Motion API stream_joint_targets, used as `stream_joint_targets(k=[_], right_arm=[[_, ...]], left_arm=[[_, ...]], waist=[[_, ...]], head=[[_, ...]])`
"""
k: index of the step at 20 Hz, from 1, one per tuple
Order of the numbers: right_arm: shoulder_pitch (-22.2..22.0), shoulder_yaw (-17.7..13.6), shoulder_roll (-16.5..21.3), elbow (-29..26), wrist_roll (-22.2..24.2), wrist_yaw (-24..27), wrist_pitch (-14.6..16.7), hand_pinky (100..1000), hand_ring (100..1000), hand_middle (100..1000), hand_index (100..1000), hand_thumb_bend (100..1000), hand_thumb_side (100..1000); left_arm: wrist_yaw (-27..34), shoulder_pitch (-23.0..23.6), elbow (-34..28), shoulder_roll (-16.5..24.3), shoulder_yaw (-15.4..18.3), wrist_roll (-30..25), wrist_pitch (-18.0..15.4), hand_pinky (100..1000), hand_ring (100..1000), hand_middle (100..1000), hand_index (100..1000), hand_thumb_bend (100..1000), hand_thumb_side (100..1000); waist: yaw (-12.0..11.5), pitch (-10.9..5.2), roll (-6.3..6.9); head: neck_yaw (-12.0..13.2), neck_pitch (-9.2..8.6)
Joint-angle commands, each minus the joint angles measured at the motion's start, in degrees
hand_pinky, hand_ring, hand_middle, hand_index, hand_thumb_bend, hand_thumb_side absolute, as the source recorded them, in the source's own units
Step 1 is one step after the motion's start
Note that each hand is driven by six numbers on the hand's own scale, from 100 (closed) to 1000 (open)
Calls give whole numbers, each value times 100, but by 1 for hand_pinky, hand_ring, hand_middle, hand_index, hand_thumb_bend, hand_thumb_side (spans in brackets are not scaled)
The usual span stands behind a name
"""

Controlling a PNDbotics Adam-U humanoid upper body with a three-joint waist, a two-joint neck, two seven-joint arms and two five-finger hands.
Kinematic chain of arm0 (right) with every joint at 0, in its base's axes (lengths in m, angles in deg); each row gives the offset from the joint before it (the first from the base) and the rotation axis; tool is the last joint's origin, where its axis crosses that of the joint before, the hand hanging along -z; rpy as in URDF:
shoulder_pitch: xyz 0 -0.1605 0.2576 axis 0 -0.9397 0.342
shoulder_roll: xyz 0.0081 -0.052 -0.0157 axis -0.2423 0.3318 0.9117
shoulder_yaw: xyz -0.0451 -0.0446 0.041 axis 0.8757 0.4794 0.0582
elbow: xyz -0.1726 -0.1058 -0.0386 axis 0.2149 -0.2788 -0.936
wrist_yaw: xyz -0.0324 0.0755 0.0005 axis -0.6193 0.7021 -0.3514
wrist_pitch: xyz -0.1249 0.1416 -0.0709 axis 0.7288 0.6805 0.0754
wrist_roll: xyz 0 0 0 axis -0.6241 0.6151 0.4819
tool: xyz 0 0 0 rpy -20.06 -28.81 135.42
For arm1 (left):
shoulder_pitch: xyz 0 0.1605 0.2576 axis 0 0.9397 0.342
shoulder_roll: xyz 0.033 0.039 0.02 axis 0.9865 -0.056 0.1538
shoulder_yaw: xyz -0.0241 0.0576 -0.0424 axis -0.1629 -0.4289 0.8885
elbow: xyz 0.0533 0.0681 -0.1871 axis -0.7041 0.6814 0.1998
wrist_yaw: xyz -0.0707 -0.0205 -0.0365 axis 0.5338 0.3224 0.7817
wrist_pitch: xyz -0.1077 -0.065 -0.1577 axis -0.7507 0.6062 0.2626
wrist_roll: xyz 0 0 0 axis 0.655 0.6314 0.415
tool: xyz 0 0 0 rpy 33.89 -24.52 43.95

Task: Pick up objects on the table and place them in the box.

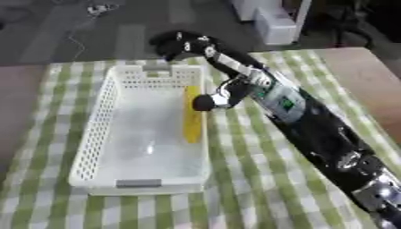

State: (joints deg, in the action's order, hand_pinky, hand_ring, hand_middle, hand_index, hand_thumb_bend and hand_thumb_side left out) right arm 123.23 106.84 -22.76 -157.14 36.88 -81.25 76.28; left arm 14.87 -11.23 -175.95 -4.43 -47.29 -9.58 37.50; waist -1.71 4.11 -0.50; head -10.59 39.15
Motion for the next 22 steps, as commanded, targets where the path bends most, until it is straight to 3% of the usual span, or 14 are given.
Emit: stream_joint_targets(k=[1, 2, 5, 6, 7, 10, 12, 13, 14, 15, 16, 18, 22], right_arm=[[-278, -277, 775, -1055, -343, 988, -546, 640, 809, 864, 845, 787, 1000], [-478, -388, 1003, -1377, -525, 1280, -764, 615, 799, 846, 837, 598, 744], [-1214, -846, 1522, -2315, -1273, 2060, -1394, 573, 781, 849, 837, 546, 717], [-1461, -1003, 1623, -2596, -1587, 2339, -1586, 533, 765, 852, 838, 540, 804], [-1701, -1152, 1690, -2869, -1912, 2642, -1756, 537, 768, 850, 839, 506, 703], [-2378, -1630, 1662, -3354, -2796, 3358, -2066, 490, 743, 840, 821, 459, 705], [-2754, -1880, 1439, -3418, -3063, 3666, -1968, 446, 731, 841, 811, 456, 708], [-2913, -1983, 1307, -3428, -3120, 3745, -1891, 467, 736, 840, 814, 455, 708], [-3020, -2054, 1194, -3433, -3148, 3783, -1830, 337, 697, 841, 804, 454, 713], [-3119, -2132, 1033, -3436, -3176, 3780, -1764, 153, 603, 822, 790, 446, 713], [-3175, -2180, 961, -3437, -3198, 3748, -1708, 100, 571, 823, 792, 439, 715], [-3192, -2221, 890, -3438, -3206, 3678, -1558, 100, 525, 793, 784, 424, 706], [-3076, -2262, 817, -3438, -3338, 3814, -1330, 100, 519, 775, 777, 422, 697]], left_arm=[[-71, -30, -65, 172, 66, 61, 5, 571, 601, 1000, 906, 416, 742], [-88, -23, -65, 183, 79, 82, 10, 571, 601, 1000, 906, 416, 742], [-114, 10, -65, 205, 100, 130, 20, 569, 600, 1000, 906, 415, 743], [-128, 37, -65, 215, 106, 139, 23, 565, 600, 1000, 907, 414, 744], [-146, 73, -65, 225, 111, 144, 26, 566, 600, 1000, 907, 414, 744], [-209, 203, -65, 260, 118, 146, 58, 550, 598, 1000, 910, 406, 751], [-268, 296, -65, 289, 123, 141, 69, 543, 597, 1000, 911, 401, 755], [-300, 344, -65, 304, 122, 137, 68, 545, 597, 1000, 911, 403, 754], [-327, 384, -65, 315, 118, 134, 65, 539, 596, 1000, 911, 398, 757], [-356, 440, -65, 325, 113, 126, 57, 536, 596, 1000, 911, 395, 758], [-373, 479, -65, 330, 103, 117, 49, 534, 596, 1000, 911, 394, 759], [-406, 550, -65, 349, 91, 98, 34, 532, 596, 1000, 911, 392, 760], [-448, 634, -65, 370, 86, 90, 23, 531, 596, 1000, 911, 391, 761]], waist=[[27, -96, -5], [42, -103, -11], [93, -114, -15], [130, -119, -14], [169, -127, -15], [310, -144, -1], [413, -152, 18], [464, -158, 29], [509, -165, 45], [570, -179, 73], [613, -191, 92], [692, -217, 120], [807, -258, 145]], head=[[127, -138], [169, -169], [274, -234], [325, -233], [368, -221], [467, -158], [524, -98], [545, -73], [558, -61], [568, -52], [561, -48], [526, -48], [501, -105]])
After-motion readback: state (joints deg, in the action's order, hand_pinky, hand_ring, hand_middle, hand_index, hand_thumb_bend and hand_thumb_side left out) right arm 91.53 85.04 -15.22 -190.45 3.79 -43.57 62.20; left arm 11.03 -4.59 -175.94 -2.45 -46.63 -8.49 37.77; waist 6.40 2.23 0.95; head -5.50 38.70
